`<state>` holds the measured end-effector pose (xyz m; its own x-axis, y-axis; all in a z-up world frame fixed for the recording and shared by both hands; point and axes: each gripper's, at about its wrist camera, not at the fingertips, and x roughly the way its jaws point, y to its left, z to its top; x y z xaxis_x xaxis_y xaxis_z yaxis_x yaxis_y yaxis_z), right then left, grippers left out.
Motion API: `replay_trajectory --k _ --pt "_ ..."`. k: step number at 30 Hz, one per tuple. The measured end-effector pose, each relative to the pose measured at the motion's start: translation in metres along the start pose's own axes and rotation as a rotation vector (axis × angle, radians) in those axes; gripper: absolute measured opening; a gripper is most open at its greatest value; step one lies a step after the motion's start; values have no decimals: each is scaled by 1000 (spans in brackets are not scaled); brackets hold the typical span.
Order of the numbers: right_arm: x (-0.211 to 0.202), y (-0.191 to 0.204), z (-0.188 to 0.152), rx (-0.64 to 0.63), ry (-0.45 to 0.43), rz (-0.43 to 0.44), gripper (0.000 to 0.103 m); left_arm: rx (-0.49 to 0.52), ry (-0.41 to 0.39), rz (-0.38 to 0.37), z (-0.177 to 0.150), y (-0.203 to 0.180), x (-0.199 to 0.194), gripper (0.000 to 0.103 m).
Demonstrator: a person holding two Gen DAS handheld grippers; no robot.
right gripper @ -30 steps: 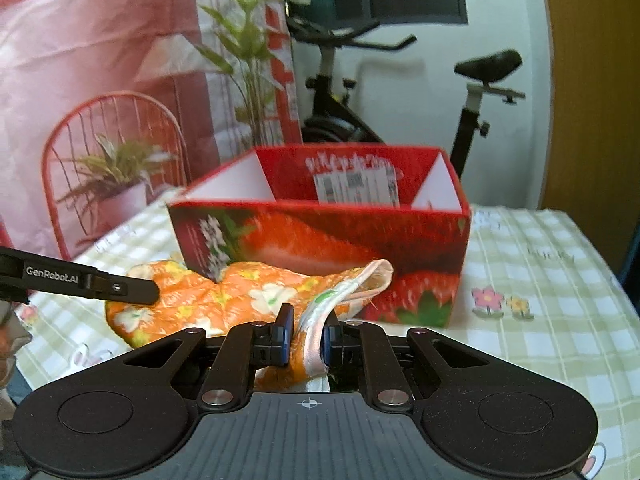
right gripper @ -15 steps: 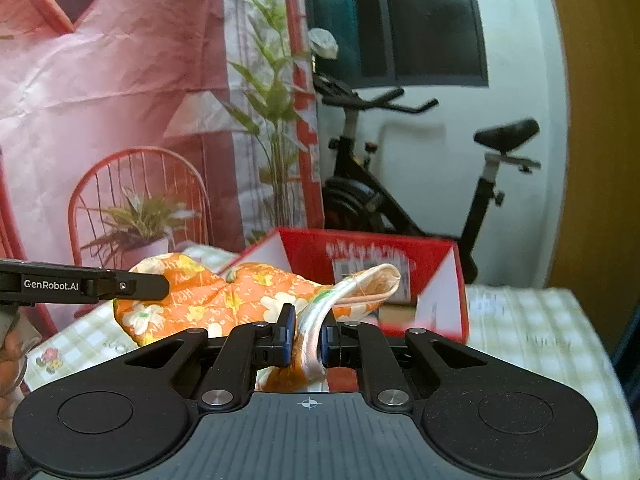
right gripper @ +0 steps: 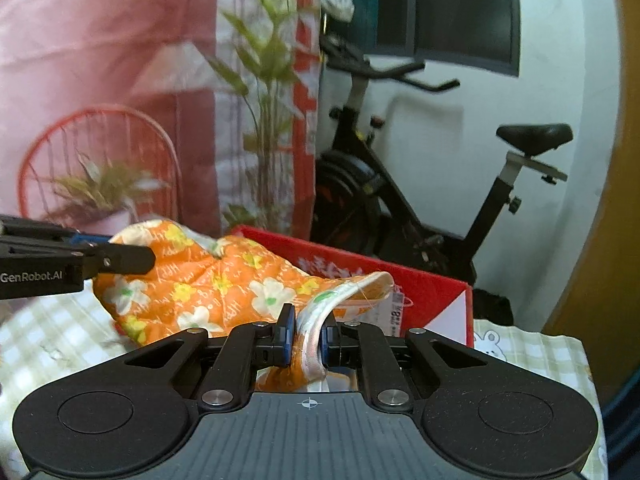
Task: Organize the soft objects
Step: 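Lift the orange floral cloth with both grippers and carry it over the box, then open both grippers to release the orange cloth into the box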
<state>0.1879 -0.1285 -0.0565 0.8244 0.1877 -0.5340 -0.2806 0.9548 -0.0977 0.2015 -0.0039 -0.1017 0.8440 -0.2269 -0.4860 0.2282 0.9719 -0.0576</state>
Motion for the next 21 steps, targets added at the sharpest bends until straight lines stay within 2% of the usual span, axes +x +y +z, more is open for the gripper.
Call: replay_trajectory --k 6,9,12,17,18,20,21 --pt "58 -7 -6 1 114 -21 11 17 101 22 0 7 45 14" --pt "82 -11 -12 7 176 -31 11 -37 169 5 -1 17 65 14" --pt "99 -15 -15 36 220 -38 11 -80 212 -4 -3 25 78 14" --pt "108 -23 -17 71 245 -67 14 -47 239 -5 -6 24 89 17" --pt "109 -24 -17 71 246 -80 17 -39 240 -7 -6 24 89 19" --pt "106 -28 -17 67 242 -99 27 -22 242 -13 -4 21 90 32" --pt "105 -29 -17 64 238 -106 29 -12 235 -14 -4 20 87 45"
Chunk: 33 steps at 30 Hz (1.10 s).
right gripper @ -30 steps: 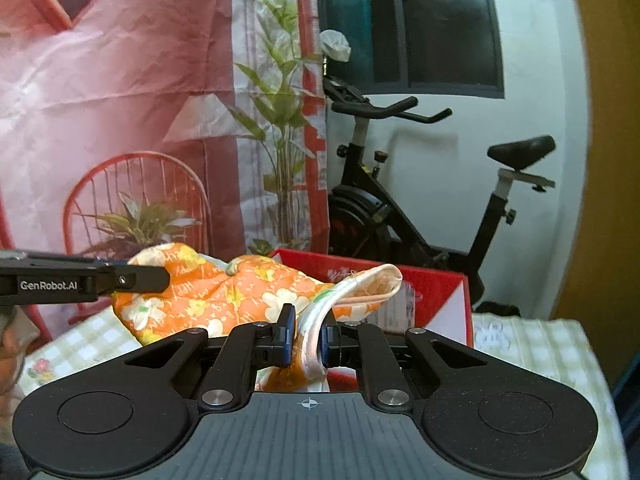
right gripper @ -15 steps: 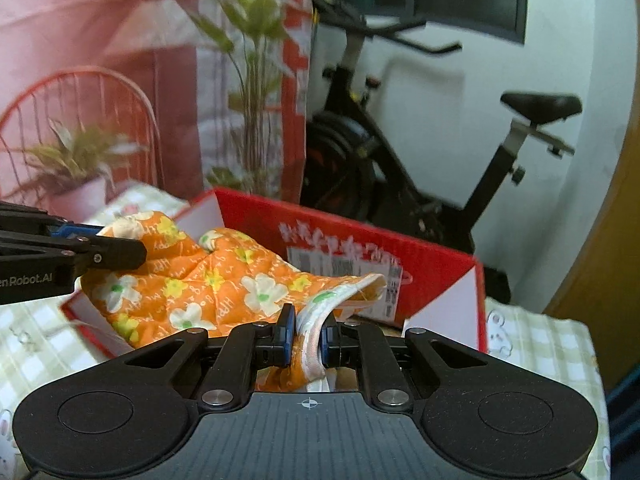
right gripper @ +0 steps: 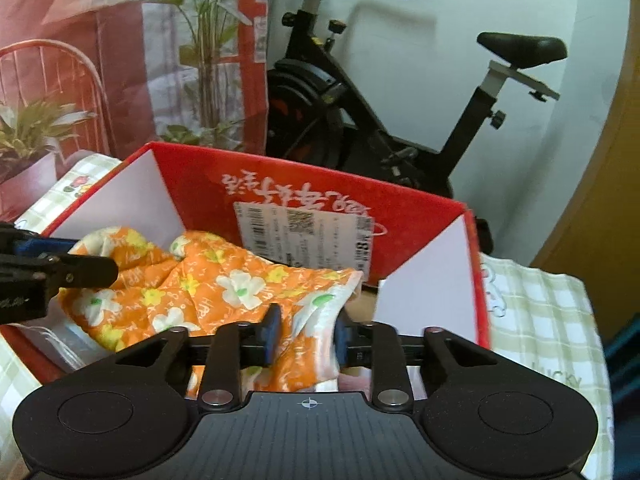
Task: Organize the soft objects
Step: 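Open both grippers to release the orange cloth into the box, then grasp the black eye mask with both grippers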
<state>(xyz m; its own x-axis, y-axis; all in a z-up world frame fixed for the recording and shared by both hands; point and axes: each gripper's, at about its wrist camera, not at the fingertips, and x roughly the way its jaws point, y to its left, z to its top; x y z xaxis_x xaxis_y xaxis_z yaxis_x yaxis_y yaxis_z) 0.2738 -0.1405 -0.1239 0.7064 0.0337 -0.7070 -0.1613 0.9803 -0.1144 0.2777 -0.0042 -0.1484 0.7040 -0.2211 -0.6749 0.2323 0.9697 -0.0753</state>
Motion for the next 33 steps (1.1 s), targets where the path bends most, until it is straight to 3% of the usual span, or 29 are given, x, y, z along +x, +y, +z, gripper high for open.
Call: replay_trajectory --k 1,4,5,13,23,29,33 --pt "-2 -2 0 0 -6 -6 37 11 -12 1 1 -2 -3 53" --pt "-10 -9 -2 9 -30 -30 56 34 -36 10 3 -4 -14 57" --pt "-13 -11 -2 12 -36 -33 57 34 -39 7 5 -5 -16 57" --pt "-60 -12 -13 24 -111 6 57 29 -58 -32 -2 -10 -55 57" --pt "-124 3 -47 26 -205 81 57 55 -66 -80 -52 -28 -108 57" --pt "-143 14 -80 63 -217 102 57 11 -22 -118 -83 -28 -107 56" --pt "-139 20 -107 90 -180 96 57 -14 23 -112 -98 -23 -95 56"
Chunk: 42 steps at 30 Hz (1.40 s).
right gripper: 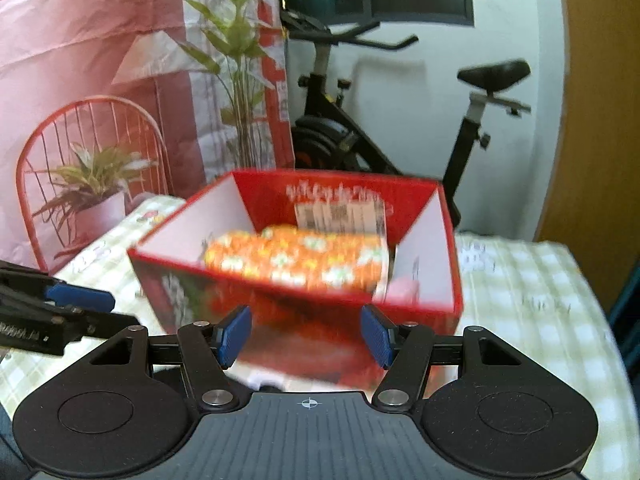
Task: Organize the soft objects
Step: 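Grasp the black eye mask with both grippers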
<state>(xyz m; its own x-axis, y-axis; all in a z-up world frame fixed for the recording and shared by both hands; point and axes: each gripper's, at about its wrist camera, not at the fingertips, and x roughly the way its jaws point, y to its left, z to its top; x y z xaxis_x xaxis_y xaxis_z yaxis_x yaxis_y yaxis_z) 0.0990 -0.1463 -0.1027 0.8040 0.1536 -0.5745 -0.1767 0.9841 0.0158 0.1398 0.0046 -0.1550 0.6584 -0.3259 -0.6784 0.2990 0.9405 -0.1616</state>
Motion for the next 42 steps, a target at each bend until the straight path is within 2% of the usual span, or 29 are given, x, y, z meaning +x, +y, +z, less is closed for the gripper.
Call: replay_trajectory --k 9,11,18,22,24,26,30,32,36,37,38,40,42 --pt "21 14 -62 38 129 6 57 -72 84 3 -20 23 30 56" --pt "25 18 -72 40 154 5 56 -93 83 -27 -24 29 37 57" --pt "24 14 -82 61 137 21 56 -202 139 -39 -34 45 66 57" --pt "26 11 -83 71 133 26 56 -332 146 -65 -39 61 79 64" --pt "26 10 -83 75 132 29 56 -408 156 -106 -40 69 84 64" --pt "27 10 -83 76 131 31 56 -437 167 -119 -40 72 89 64" --pt "27 11 -84 74 131 30 56 -423 154 -126 -38 68 88 62" --pt "27 11 -84 73 131 29 56 -384 142 -115 -34 62 83 61" --pt "28 12 -83 68 134 26 56 -270 114 -89 -25 48 73 48" --pt "28 12 -83 67 134 25 56 -245 105 -86 -23 44 70 41" --pt "28 12 -83 68 135 25 56 -217 96 -82 -21 41 67 39" --pt "28 12 -83 68 136 25 56 -161 74 -70 -18 34 60 26" --pt "27 13 -81 67 136 25 56 -122 48 -62 -17 27 52 21"
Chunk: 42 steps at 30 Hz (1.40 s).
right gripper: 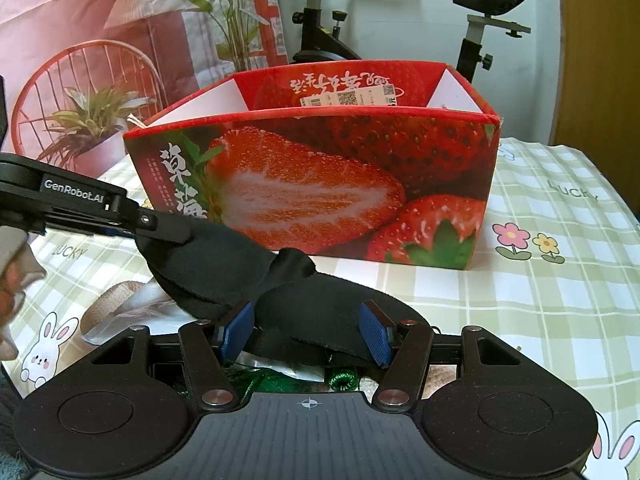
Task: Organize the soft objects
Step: 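Grasp the black eye mask with both grippers, then lift the black eye mask with both grippers and carry it over the box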
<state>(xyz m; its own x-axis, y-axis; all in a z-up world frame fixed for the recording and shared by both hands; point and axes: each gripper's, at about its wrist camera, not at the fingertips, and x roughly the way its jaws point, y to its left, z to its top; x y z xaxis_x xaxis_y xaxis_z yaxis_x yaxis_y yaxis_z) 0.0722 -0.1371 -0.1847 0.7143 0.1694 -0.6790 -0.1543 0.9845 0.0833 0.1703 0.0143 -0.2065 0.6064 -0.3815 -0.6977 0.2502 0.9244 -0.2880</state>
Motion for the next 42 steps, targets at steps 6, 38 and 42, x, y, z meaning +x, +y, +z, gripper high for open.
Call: replay_trajectory --k 6,38,42 --pt "-8 -1 3 10 -19 14 55 9 -70 23 -13 -7 -29 17" --pt "21 -45 21 311 84 107 51 -147 -41 127 -68 29 -38 18" --pt "24 -46 27 348 97 122 43 -151 -39 125 -68 29 -38 18"
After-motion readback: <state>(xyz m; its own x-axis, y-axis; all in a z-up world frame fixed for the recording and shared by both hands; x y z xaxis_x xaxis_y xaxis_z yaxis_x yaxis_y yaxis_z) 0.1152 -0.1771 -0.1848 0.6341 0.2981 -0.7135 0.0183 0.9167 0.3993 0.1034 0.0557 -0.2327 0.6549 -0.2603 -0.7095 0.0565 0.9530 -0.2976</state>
